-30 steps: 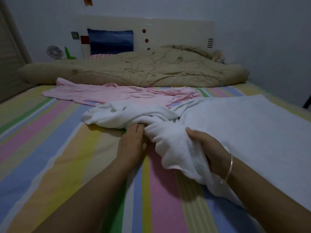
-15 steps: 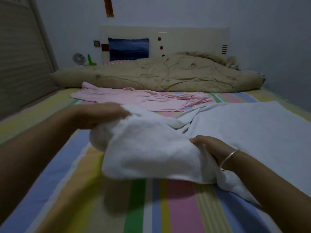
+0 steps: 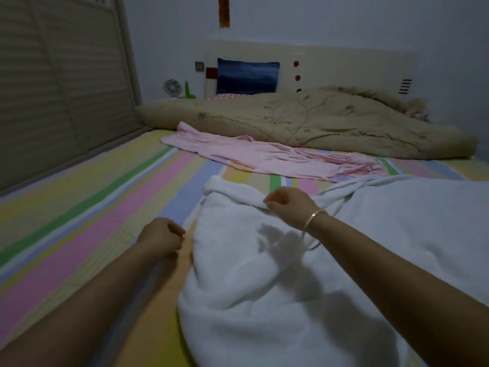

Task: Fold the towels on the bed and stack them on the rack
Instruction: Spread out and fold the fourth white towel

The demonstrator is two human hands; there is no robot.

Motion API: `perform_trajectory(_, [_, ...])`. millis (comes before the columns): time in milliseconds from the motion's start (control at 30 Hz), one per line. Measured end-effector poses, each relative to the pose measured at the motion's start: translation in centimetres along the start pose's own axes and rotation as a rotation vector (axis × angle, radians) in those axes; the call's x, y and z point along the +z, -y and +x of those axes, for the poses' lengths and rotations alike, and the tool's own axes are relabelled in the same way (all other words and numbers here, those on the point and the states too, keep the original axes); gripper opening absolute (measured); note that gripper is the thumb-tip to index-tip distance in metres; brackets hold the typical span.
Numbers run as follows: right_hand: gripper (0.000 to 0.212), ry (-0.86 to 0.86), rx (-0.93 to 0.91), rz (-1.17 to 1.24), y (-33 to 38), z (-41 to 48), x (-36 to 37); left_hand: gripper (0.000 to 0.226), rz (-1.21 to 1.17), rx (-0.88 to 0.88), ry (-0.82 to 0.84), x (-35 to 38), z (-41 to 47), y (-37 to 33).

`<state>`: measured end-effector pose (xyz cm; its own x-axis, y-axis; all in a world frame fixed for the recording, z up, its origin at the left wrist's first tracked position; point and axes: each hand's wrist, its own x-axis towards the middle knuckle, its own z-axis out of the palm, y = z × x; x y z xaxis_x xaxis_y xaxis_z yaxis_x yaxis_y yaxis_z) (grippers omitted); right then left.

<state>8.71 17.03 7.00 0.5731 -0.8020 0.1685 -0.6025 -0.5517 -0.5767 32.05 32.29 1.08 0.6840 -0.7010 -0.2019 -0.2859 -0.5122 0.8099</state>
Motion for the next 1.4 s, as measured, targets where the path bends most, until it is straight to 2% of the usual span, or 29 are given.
perform_trajectory(67, [0.026,-0.016,-0.107,-0.059,2.6,2.6,2.8,0.016,-0.173,-0.043,0.050,1.0,-0.2,0.4])
perform_trajectory(133, [0.049,-0.067,-0.165,-0.122,5.2,5.3,5.4,0.011,-0.207,-0.029,0.101,2.0,-0.4,0.4])
perform_trajectory(200, [0.077,-0.100,-0.091,-0.274,6.6,7.7,7.3,0.014,-0.183,-0.002,0.169,2.9,-0.1,0.5])
perform_trajectory(267, [0.097,-0.008,0.053,-0.346,6.6,9.4,8.8,0.015,-0.218,-0.024,0.203,3.6,0.4,0.4])
perform_trajectory(300, [0.100,0.062,0.105,-0.364,6.1,10.0,9.5,0.011,-0.231,-0.022,0.215,3.9,0.8,0.3])
perform_trajectory(333, [0.095,0.117,0.117,-0.386,5.4,10.0,9.8,0.009,-0.241,-0.037,0.232,4.1,0.6,0.0])
perform_trajectory(400, [0.065,0.109,0.084,-0.381,3.9,9.7,9.2,0.017,-0.291,-0.088,0.267,4.1,0.4,-0.8])
perform_trajectory(467, [0.038,-0.036,0.066,-0.240,2.4,8.7,6.9,0.016,-0.431,-0.126,0.350,4.0,0.1,-1.7])
perform_trajectory(500, [0.032,-0.127,0.079,-0.127,1.4,8.0,4.9,0.023,-0.470,-0.129,0.405,4.1,-0.2,-2.6])
perform_trajectory(567, [0.035,-0.297,0.161,0.095,-1.2,6.1,0.3,0.044,-0.437,-0.094,0.475,4.8,-0.8,-4.5])
perform_trajectory(667, [0.051,-0.477,0.351,0.289,-7.6,2.0,-6.3,0.022,-0.333,0.098,0.453,7.7,-2.6,-8.4])
perform_trajectory(733, [0.058,-0.498,0.492,0.324,-13.0,-1.3,-9.2,0.017,-0.283,0.316,0.446,10.6,-5.1,-10.8])
perform_trajectory(767, [0.062,-0.465,0.572,0.301,-15.9,-3.2,-10.4,0.016,-0.271,0.432,0.491,12.2,-7.0,-12.0])
perform_trajectory(800, [0.058,-0.361,0.654,0.248,-18.0,-5.0,-11.2,0.016,-0.240,0.532,0.564,13.4,-8.7,-12.9])
perform_trajectory(833, [0.047,-0.229,0.730,0.177,-19.2,-6.8,-11.7,0.016,-0.185,0.600,0.672,14.6,-10.3,-13.7])
perform_trajectory(900, [0.033,0.007,0.837,0.010,-20.2,-10.1,-12.6,0.018,-0.015,0.588,0.921,16.2,-13.7,-14.9])
perform_trajectory(967, [0.040,0.118,0.864,-0.207,-20.2,-12.2,-13.8,0.025,0.103,0.473,1.090,17.3,-15.9,-15.4])
perform_trajectory(1000, [0.047,0.079,0.834,-0.269,-20.1,-12.2,-14.1,0.026,0.098,0.434,1.089,17.5,-16.1,-15.2])
perform_trajectory(1033, [0.054,-0.003,0.776,-0.268,-20.0,-12.2,-14.6,0.023,0.045,0.418,1.015,17.8,-15.9,-14.9])
perform_trajectory(1067, [0.059,-0.108,0.705,-0.228,-19.6,-12.0,-14.8,0.018,-0.022,0.417,0.867,17.8,-15.3,-14.6])
perform_trajectory(1133, [0.054,-0.320,0.505,-0.177,-18.6,-11.3,-14.7,0.015,-0.049,0.465,0.452,17.5,-13.5,-13.7])
perform_trajectory(1167, [0.049,-0.369,0.428,-0.160,-17.9,-10.7,-14.2,0.021,0.044,0.509,0.265,17.3,-12.2,-13.0])
perform_trajectory(1200, [0.046,-0.362,0.376,-0.153,-17.0,-10.0,-13.6,0.033,0.170,0.549,0.162,16.9,-11.7,-12.6])
perform_trajectory(1233, [0.048,-0.317,0.370,-0.140,-16.1,-9.3,-13.0,0.049,0.276,0.572,0.144,16.8,-11.2,-12.0])
perform_trajectory(1300, [0.068,-0.148,0.456,-0.167,-14.9,-8.2,-11.6,0.078,0.328,0.566,0.311,16.7,-11.0,-10.9])
perform_trajectory(1367, [0.096,0.026,0.584,-0.248,-14.9,-8.0,-10.4,0.090,0.258,0.518,0.522,17.1,-11.4,-9.7])
perform_trajectory(1400, [0.106,0.072,0.629,-0.289,-15.1,-8.2,-10.2,0.089,0.273,0.517,0.532,17.4,-11.5,-9.2])
